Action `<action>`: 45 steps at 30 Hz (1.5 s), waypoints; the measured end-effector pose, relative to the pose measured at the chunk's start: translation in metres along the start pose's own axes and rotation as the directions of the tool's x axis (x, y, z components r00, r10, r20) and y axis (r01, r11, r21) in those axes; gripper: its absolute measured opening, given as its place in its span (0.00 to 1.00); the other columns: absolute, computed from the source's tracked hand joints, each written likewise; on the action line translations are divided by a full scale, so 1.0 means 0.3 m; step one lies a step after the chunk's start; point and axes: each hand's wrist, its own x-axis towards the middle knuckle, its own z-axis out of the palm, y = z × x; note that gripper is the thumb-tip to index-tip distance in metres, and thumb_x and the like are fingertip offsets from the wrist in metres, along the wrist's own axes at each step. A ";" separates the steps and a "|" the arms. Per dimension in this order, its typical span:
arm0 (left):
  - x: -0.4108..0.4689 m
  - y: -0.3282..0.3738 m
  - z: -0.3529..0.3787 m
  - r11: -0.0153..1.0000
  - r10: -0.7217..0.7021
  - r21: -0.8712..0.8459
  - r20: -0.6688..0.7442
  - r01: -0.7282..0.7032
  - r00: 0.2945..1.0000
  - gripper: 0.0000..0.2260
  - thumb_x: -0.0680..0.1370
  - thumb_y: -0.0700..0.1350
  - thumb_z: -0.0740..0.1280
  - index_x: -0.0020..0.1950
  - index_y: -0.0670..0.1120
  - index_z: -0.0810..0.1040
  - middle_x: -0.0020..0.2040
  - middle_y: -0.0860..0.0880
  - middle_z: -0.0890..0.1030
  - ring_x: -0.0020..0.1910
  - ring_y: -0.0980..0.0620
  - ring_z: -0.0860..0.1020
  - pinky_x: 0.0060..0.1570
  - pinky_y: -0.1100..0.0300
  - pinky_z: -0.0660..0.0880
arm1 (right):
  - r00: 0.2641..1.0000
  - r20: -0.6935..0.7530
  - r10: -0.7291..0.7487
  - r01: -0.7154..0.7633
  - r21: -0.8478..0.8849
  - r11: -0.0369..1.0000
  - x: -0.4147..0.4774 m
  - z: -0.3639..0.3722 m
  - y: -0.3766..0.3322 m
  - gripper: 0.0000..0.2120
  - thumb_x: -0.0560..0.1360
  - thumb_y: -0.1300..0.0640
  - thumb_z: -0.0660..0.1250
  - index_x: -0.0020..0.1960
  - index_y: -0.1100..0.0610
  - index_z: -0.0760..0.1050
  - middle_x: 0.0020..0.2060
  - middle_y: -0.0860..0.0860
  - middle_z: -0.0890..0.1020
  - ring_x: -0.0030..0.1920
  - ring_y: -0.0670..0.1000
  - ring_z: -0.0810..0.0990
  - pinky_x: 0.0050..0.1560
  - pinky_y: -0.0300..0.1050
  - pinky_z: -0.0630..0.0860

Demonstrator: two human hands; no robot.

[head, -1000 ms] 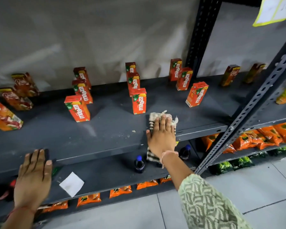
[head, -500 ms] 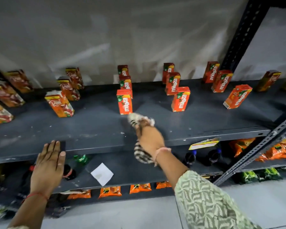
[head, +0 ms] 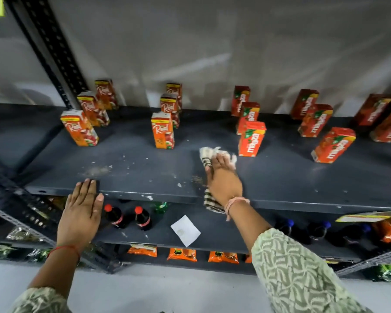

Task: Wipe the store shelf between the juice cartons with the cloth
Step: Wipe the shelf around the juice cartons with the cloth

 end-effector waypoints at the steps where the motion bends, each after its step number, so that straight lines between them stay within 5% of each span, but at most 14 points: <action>1: 0.004 -0.023 -0.011 1.000 -0.001 0.001 0.004 0.001 1.000 0.21 0.80 0.45 0.52 0.71 0.41 0.58 0.74 0.41 0.59 0.74 0.44 0.52 0.72 0.48 0.48 | 1.000 -0.001 0.020 -0.020 -0.060 0.998 0.012 0.017 -0.010 0.25 0.81 0.53 0.47 0.75 0.61 0.52 0.76 0.57 0.55 0.77 0.55 0.50 0.76 0.48 0.46; 8: 0.031 -0.112 -0.054 1.000 0.008 -0.018 0.000 -0.008 1.000 0.21 0.80 0.45 0.53 0.71 0.40 0.58 0.73 0.40 0.60 0.74 0.43 0.53 0.72 0.47 0.49 | 0.939 0.188 -0.287 0.298 -0.033 0.954 -0.017 0.115 -0.252 0.25 0.81 0.51 0.47 0.76 0.59 0.49 0.77 0.55 0.49 0.77 0.53 0.45 0.76 0.46 0.42; 10: 0.027 -0.138 -0.060 1.000 0.006 -0.020 -0.006 -0.006 1.000 0.22 0.79 0.48 0.52 0.71 0.40 0.58 0.73 0.40 0.60 0.74 0.43 0.53 0.72 0.46 0.50 | 0.941 0.208 -0.267 0.262 0.052 0.964 -0.001 0.114 -0.275 0.25 0.81 0.52 0.48 0.76 0.58 0.50 0.77 0.53 0.50 0.77 0.52 0.47 0.77 0.46 0.47; 14: 0.036 -0.179 -0.068 1.000 -0.008 -0.017 -0.005 0.008 1.000 0.31 0.74 0.57 0.44 0.71 0.41 0.58 0.74 0.41 0.60 0.74 0.43 0.53 0.72 0.47 0.49 | 0.937 0.194 -0.289 0.311 -0.092 0.946 0.020 0.166 -0.364 0.27 0.81 0.50 0.48 0.76 0.60 0.46 0.77 0.57 0.46 0.77 0.54 0.42 0.76 0.47 0.39; 17: 0.037 -0.196 -0.074 0.999 -0.030 -0.019 0.002 0.030 1.000 0.35 0.71 0.60 0.40 0.72 0.41 0.55 0.74 0.41 0.57 0.74 0.46 0.51 0.72 0.49 0.47 | 0.867 0.285 -0.409 0.402 0.084 0.912 0.069 0.195 -0.468 0.26 0.81 0.52 0.50 0.76 0.59 0.50 0.77 0.55 0.49 0.77 0.52 0.44 0.76 0.45 0.42; 19: 0.039 -0.212 -0.082 0.999 -0.045 -0.008 0.001 0.045 0.999 0.35 0.71 0.61 0.40 0.72 0.42 0.53 0.75 0.43 0.56 0.73 0.50 0.48 0.72 0.52 0.45 | 0.888 0.244 -0.390 0.361 0.156 0.919 0.136 0.199 -0.501 0.25 0.81 0.53 0.51 0.76 0.59 0.51 0.77 0.55 0.51 0.77 0.51 0.46 0.77 0.46 0.43; 22: 0.049 -0.229 -0.098 0.996 -0.086 0.007 0.000 0.086 0.996 0.32 0.73 0.59 0.42 0.73 0.43 0.52 0.75 0.44 0.53 0.72 0.55 0.45 0.72 0.56 0.43 | 0.911 0.219 -0.349 0.364 -0.031 0.931 0.221 0.238 -0.530 0.28 0.80 0.50 0.51 0.76 0.59 0.49 0.77 0.56 0.47 0.77 0.54 0.42 0.75 0.48 0.38; 24: 0.055 -0.243 -0.111 0.994 -0.107 0.002 0.030 0.107 0.994 0.31 0.74 0.58 0.43 0.73 0.44 0.52 0.76 0.45 0.53 0.72 0.55 0.45 0.71 0.57 0.41 | 0.852 0.297 -0.430 0.463 -0.046 0.885 0.247 0.265 -0.578 0.29 0.80 0.49 0.52 0.76 0.58 0.49 0.77 0.55 0.45 0.77 0.54 0.40 0.75 0.48 0.37; 27: 0.057 -0.265 -0.119 0.993 -0.110 -0.026 0.055 0.111 0.992 0.33 0.72 0.62 0.41 0.73 0.45 0.50 0.76 0.48 0.51 0.72 0.57 0.43 0.71 0.59 0.40 | 0.719 0.360 -0.594 0.576 0.169 0.800 0.242 0.279 -0.643 0.25 0.80 0.53 0.54 0.75 0.56 0.53 0.77 0.52 0.49 0.77 0.51 0.44 0.75 0.43 0.41; 32: 0.051 -0.285 -0.105 0.992 -0.116 -0.043 0.058 0.119 0.992 0.37 0.67 0.71 0.31 0.69 0.51 0.41 0.74 0.52 0.47 0.74 0.54 0.41 0.74 0.55 0.42 | 0.648 0.343 -0.680 0.645 0.228 0.729 0.273 0.300 -0.694 0.22 0.81 0.55 0.54 0.74 0.57 0.57 0.77 0.53 0.53 0.77 0.49 0.47 0.74 0.39 0.43; 45: 0.044 -0.294 -0.174 0.918 -0.229 -0.338 -0.024 0.208 0.973 0.31 0.72 0.62 0.43 0.73 0.51 0.47 0.73 0.56 0.48 0.73 0.60 0.45 0.71 0.62 0.43 | 0.412 0.406 -0.816 0.775 0.315 0.548 0.320 0.354 -0.829 0.23 0.78 0.57 0.61 0.72 0.55 0.62 0.76 0.53 0.57 0.77 0.49 0.51 0.73 0.37 0.47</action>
